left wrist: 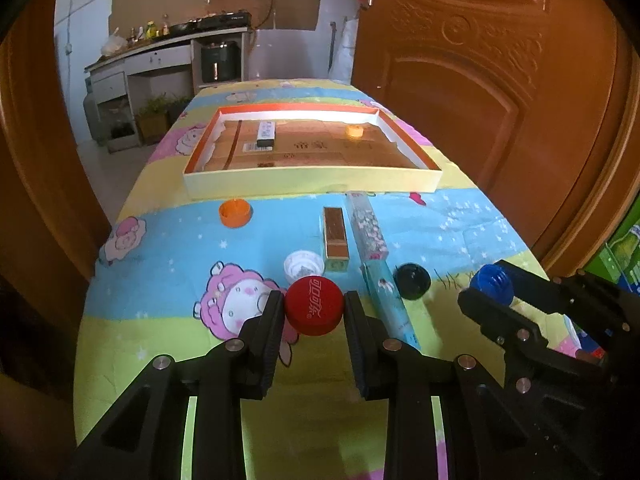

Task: Organize rigid objects
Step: 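Carry the red cap and blue cap toward the cardboard box lid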

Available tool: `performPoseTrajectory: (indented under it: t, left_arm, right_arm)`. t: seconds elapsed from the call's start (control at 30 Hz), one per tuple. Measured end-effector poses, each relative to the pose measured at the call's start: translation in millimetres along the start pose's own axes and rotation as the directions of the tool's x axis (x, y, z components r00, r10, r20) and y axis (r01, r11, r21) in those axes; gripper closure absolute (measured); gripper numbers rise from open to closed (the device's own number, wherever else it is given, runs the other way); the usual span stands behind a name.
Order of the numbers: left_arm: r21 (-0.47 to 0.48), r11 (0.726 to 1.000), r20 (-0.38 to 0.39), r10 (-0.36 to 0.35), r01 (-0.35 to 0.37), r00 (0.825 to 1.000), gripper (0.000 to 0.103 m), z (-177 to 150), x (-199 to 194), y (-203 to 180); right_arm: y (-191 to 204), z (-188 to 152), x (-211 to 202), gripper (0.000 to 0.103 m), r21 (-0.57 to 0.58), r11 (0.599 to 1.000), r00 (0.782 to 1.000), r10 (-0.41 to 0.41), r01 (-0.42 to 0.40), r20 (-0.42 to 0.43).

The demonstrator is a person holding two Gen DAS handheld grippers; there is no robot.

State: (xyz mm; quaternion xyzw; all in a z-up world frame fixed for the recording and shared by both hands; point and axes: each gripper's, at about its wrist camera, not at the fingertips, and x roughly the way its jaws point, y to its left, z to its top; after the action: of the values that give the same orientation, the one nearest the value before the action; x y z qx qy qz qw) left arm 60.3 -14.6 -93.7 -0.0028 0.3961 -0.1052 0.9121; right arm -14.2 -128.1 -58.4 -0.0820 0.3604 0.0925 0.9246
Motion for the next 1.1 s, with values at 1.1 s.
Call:
performPoseTrajectory:
  t: [1.1]
  left_arm:
    - [0.01,1.0,0.061,-0.022,0.022,0.998,0.072,105.0,32.6,12.9]
  right_arm:
    - [-46.5,93.4,47.2,0.073,0.008,1.0,0.997,0.023,-0.023,0.074]
